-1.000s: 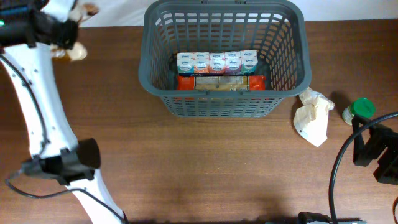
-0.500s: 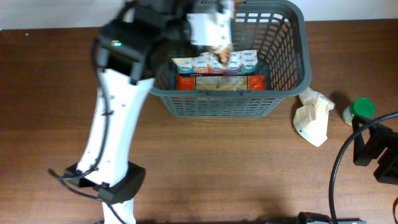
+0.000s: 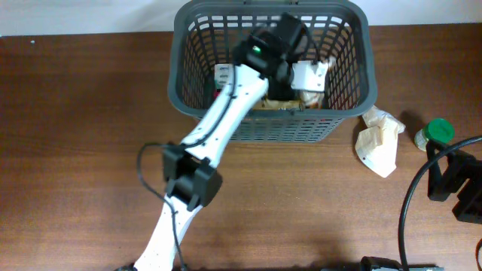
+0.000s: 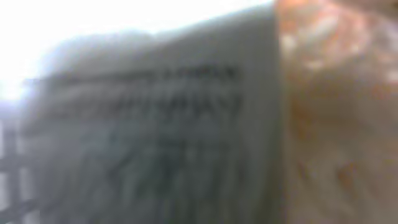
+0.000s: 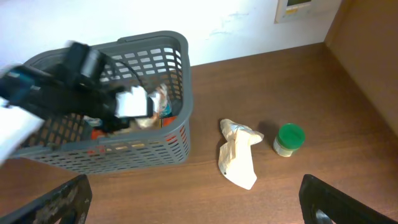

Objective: Pack container

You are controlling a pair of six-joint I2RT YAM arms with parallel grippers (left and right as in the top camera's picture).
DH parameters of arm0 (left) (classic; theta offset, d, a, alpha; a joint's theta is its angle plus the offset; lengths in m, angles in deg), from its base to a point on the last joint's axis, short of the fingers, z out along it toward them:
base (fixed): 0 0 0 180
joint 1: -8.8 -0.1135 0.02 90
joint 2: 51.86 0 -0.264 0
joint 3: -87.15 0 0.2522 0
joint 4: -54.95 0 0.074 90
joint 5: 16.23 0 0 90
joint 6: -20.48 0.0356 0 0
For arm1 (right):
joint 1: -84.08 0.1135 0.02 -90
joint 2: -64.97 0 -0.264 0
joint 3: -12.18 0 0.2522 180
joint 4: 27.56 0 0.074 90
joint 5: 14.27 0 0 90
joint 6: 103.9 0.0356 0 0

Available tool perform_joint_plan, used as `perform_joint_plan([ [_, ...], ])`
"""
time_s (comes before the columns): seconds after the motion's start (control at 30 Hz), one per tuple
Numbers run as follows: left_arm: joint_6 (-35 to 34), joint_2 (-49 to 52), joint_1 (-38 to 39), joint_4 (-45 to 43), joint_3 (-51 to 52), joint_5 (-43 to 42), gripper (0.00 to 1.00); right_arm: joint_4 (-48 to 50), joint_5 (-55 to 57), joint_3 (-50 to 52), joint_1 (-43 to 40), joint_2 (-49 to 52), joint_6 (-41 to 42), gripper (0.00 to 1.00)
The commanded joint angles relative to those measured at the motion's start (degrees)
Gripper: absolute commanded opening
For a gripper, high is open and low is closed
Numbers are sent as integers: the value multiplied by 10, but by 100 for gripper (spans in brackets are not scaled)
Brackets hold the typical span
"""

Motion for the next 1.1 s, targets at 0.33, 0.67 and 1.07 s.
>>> perform_joint_plan([
  [0.33, -260, -21, 6, -1, -57, 34, 61, -3, 7, 0, 1, 0, -2, 99],
  [0.67, -346, -155, -72, 93, -189, 86, 65, -3, 7, 0, 1, 0, -2, 99],
  [1.07, -481, -240, -322, 214, -188, 163, 65, 13, 7, 0, 1, 0, -2, 99],
])
